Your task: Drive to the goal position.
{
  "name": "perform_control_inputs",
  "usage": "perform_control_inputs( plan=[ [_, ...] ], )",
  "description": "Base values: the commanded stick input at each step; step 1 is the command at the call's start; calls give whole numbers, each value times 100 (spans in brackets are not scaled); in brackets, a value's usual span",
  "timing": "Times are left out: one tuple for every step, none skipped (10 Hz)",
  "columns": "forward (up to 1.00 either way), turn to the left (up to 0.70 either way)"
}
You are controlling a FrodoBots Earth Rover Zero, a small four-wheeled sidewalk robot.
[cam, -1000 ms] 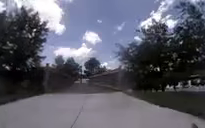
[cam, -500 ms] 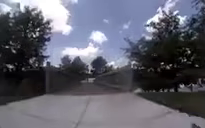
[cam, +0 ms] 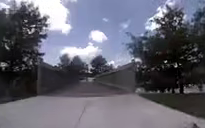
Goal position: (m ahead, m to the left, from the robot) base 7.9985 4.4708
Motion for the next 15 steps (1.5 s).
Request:
perform_control_inputs(
  plan=[
    [85,0],
    [85,27],
    [85,34],
    [85,12],
    [85,0],
    [85,0],
    [85,0],
    [85,0],
    [85,0],
    [85,0],
    [85,0],
    [85,0],
    [85,0],
    [85,0],
    [85,9]
  ],
)
